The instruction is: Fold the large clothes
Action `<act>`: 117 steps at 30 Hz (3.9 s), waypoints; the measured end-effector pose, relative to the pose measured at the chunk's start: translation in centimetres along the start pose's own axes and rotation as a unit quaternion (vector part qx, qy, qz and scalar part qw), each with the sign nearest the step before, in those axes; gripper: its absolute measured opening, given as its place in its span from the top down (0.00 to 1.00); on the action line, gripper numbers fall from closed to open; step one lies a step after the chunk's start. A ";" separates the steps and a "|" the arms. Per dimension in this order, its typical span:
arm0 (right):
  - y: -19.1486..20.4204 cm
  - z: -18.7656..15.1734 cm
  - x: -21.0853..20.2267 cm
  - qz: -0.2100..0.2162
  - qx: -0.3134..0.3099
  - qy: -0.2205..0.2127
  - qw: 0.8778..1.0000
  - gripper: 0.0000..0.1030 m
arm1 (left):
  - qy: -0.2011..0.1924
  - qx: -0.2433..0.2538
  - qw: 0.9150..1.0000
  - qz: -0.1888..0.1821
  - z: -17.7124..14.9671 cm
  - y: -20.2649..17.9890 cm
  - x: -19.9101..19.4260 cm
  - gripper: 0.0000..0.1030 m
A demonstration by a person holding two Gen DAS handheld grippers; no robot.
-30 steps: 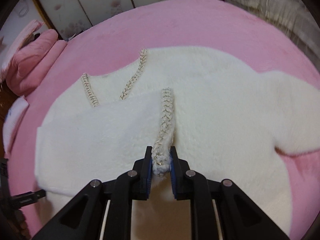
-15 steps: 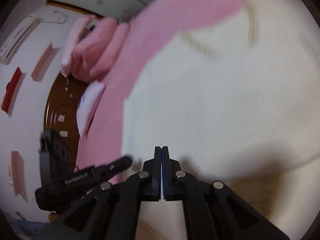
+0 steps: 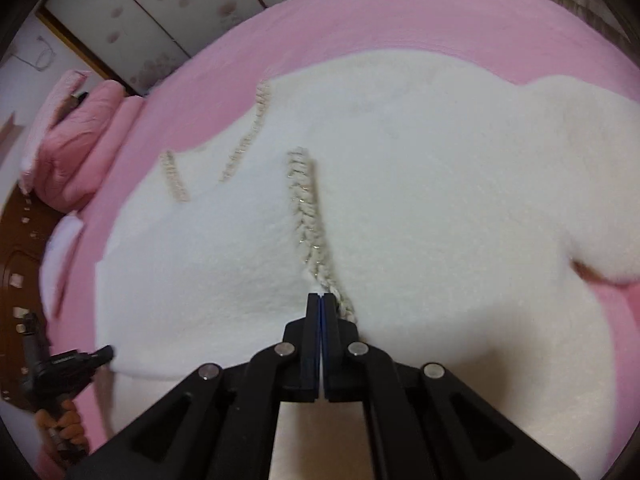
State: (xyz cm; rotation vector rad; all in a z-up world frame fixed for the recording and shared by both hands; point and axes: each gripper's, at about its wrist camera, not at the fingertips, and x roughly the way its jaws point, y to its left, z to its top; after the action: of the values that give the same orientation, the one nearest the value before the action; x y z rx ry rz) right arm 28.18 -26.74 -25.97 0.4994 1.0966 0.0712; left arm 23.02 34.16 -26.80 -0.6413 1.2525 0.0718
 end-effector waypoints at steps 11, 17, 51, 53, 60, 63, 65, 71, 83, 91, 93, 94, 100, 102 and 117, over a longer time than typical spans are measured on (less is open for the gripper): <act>14.7 -0.4 11.3 0.118 -0.118 0.095 0.981 1.00 | 0.001 0.144 0.989 0.008 1.2 -12.4 5.9 0.98; 9.4 5.2 11.5 0.068 -0.065 0.048 0.994 1.00 | -0.069 0.122 0.989 0.042 6.0 -10.5 5.4 0.99; 8.1 3.2 6.5 -0.179 -0.134 0.050 0.973 1.00 | -0.079 0.190 0.960 0.189 1.4 -10.3 2.4 0.99; 8.2 2.7 5.7 -0.182 -0.129 0.060 0.973 1.00 | -0.073 0.190 0.960 0.194 0.0 -10.3 1.7 0.98; 9.1 1.2 2.7 -0.194 -0.100 0.081 0.973 0.98 | -0.028 0.194 0.959 0.202 -2.6 -12.7 1.6 0.70; 9.8 0.0 1.4 -0.190 -0.084 0.083 0.975 0.97 | -0.014 0.210 0.952 0.221 -4.0 -13.7 0.6 0.26; 10.2 -1.1 0.4 -0.178 -0.065 0.088 0.978 0.95 | -0.010 0.220 0.949 0.224 -4.9 -14.4 -0.5 0.22; 11.8 -4.8 -3.5 -0.158 -0.020 0.067 0.985 0.42 | 0.022 0.256 0.942 0.214 -7.7 -16.7 -3.1 0.13; 8.9 -11.5 -9.1 -0.164 0.029 0.032 0.985 0.42 | 0.045 0.324 0.928 0.177 -15.4 -21.9 -3.7 0.13; 2.1 -12.1 -10.2 -0.156 0.073 0.050 0.984 0.42 | 0.054 0.372 0.902 0.212 -20.7 -27.4 -1.9 0.13; 0.2 -11.8 -10.9 -0.154 0.083 0.052 0.983 0.42 | 0.059 0.380 0.899 0.210 -22.2 -29.5 -1.2 0.13; -1.2 -11.4 -11.4 -0.149 0.089 0.051 0.983 0.42 | 0.060 0.384 0.897 0.209 -22.9 -30.6 -0.8 0.13; -9.1 -8.5 -14.2 -0.143 0.110 0.053 0.982 0.42 | 0.077 0.402 0.892 0.192 -28.0 -39.1 1.7 0.13; -12.0 -7.3 -15.2 -0.147 0.118 0.053 0.981 0.42 | 0.086 0.403 0.893 0.182 -29.0 -41.8 2.6 0.13; -31.4 -1.1 -19.6 -0.120 0.258 0.015 0.958 0.42 | 0.090 0.459 0.865 0.181 -35.4 -58.8 9.4 0.13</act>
State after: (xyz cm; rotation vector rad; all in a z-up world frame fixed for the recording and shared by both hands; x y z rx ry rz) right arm 12.24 -60.07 -23.23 0.8287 1.1982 -0.4330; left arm 18.69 -34.28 -16.79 0.4298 1.3947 -0.2728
